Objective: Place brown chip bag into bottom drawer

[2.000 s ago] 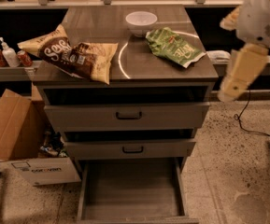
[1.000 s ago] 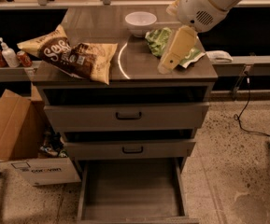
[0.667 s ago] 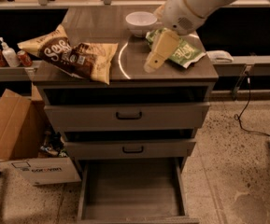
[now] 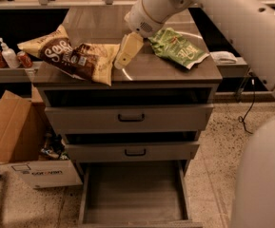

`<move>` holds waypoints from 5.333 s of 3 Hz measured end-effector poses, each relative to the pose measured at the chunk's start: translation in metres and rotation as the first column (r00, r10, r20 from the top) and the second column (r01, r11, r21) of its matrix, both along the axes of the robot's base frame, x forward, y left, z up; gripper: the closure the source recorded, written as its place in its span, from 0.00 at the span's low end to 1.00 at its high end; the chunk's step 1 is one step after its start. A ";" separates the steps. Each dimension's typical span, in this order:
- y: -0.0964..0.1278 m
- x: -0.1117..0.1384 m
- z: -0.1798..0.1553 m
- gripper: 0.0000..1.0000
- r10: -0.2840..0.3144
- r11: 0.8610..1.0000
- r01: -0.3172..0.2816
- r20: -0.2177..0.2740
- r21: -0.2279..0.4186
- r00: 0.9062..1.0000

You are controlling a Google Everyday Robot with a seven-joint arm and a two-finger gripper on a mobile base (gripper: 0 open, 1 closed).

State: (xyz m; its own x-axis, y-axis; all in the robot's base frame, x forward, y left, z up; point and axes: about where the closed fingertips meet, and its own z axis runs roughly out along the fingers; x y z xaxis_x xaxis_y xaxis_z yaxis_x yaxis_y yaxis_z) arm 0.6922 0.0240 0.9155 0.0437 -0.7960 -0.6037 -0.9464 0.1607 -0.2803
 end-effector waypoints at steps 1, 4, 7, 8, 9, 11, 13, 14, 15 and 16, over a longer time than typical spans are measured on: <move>0.038 0.021 -0.012 0.00 0.037 0.999 -0.037 -0.005 0.018 0.999; 0.110 0.032 -0.043 0.00 0.156 0.983 -0.148 -0.070 0.106 0.985; 0.134 0.008 -0.043 0.64 0.231 0.966 -0.216 -0.095 0.145 0.968; 0.116 -0.034 -0.009 0.97 0.232 0.950 -0.213 -0.062 0.230 0.971; 0.064 -0.057 0.008 1.00 0.132 0.955 -0.117 -0.035 0.273 0.991; 0.077 -0.111 0.001 1.00 0.246 0.947 -0.235 -0.026 0.219 0.969; 0.087 -0.211 -0.068 1.00 0.357 0.931 -0.337 -0.156 0.140 0.921; 0.067 -0.225 -0.150 1.00 0.289 0.957 -0.266 -0.275 0.120 0.917; 0.069 -0.230 -0.155 1.00 0.294 0.955 -0.272 -0.283 0.116 0.913; 0.067 -0.227 -0.180 1.00 0.285 0.959 -0.268 -0.299 0.095 0.911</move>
Offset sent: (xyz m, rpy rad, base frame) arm 0.0481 0.1006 -0.0299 0.0924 0.0333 0.1102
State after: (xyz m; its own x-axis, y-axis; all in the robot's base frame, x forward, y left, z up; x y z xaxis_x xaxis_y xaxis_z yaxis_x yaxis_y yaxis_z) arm 0.4650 0.0914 0.7356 0.0641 -0.7468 -0.6619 -0.9930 -0.1136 0.0320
